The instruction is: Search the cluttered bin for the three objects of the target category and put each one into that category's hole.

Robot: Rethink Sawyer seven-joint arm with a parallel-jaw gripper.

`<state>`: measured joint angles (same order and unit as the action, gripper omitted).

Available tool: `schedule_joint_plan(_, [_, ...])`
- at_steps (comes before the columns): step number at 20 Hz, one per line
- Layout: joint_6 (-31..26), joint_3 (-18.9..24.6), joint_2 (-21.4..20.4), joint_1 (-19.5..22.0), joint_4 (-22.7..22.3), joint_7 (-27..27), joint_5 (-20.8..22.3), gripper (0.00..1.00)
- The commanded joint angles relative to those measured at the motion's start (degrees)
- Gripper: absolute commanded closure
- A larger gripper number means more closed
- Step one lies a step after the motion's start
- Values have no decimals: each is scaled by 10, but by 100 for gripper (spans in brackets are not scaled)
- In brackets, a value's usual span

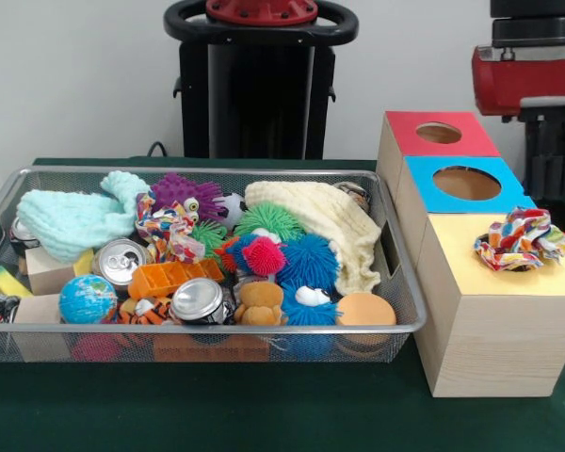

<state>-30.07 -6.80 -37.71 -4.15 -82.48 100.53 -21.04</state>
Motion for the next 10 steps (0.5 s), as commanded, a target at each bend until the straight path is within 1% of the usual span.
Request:
schedule_joint_plan(1, [-62,18,1,-8,-36,134,-12,100])
schedule_joint_plan(4, [-58,22,13,-1,-27,125,-12,100])
schedule_joint_plan(10, [-40,28,27,1,-30,128,-19,100])
